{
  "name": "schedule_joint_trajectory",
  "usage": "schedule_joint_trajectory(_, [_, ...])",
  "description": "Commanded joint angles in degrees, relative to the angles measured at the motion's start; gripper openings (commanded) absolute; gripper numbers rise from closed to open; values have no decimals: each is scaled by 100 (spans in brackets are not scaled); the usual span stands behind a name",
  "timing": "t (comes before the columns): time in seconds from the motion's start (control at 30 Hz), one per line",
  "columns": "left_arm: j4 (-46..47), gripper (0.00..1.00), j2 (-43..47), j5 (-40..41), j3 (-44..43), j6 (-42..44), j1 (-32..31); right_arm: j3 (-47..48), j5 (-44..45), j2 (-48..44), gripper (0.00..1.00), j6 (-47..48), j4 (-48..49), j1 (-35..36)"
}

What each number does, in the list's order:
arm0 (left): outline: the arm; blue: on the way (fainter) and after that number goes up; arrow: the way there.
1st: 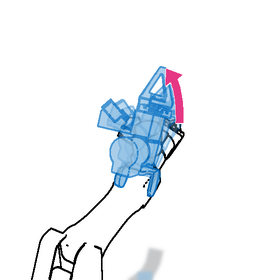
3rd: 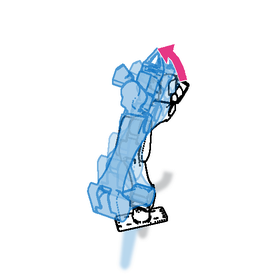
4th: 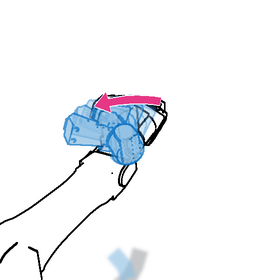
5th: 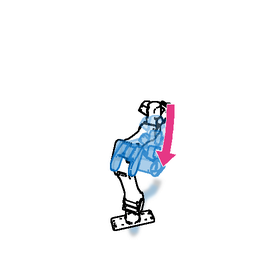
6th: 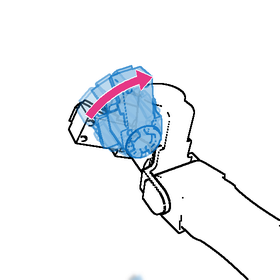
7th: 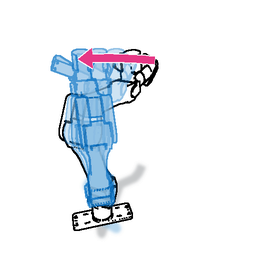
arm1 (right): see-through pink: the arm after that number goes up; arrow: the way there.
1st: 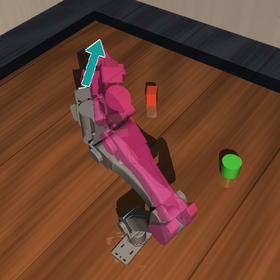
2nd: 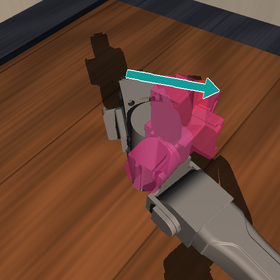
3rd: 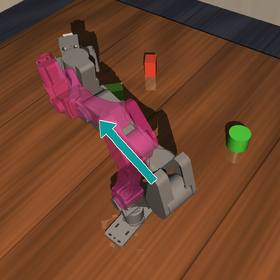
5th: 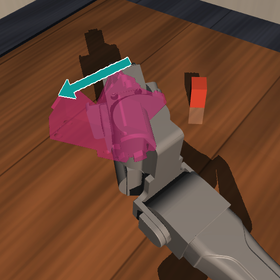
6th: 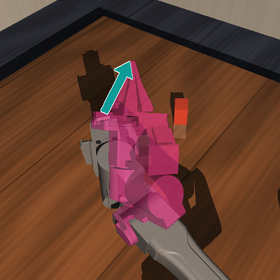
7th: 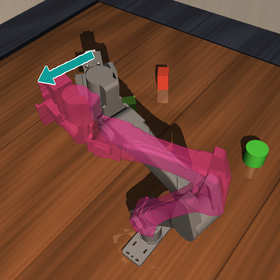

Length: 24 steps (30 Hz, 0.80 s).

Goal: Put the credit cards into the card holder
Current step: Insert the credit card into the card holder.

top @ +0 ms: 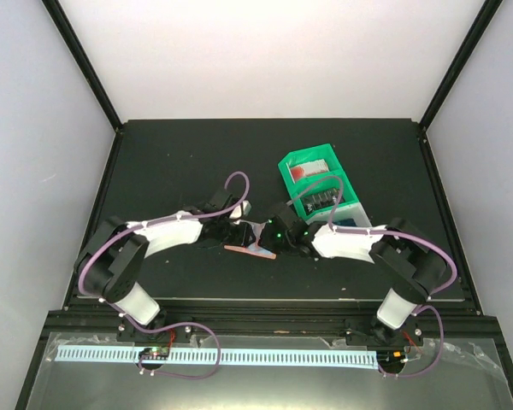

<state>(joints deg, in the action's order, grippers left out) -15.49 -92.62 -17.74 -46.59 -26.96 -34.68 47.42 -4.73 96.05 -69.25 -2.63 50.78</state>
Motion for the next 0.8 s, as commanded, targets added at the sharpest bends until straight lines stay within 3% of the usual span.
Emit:
schedule_joint_trajectory(0.0, [-548,48,636,539,116,-83,12,367,135,130,1,971,-855,-134])
schedule_joint_trajectory(0.2, [-445,61,1262,1155,607,-482,239,1078,511,331,2,1889,-2129,-145])
schedule_joint_trajectory(0.27, [-305,62,1319,1114,841,-580,409,1309,572,469,8,2082,-2362,-140])
schedule_joint_trajectory(0.43, [-24,63,1291,933,1156,-627,739,1637,373,702,32,2296,-2210,-140])
schedule_joint_trajectory(0.77, [147,63,1101,885,1240,-600,1073,2333,-68,1093,42,2310,-1939,-46])
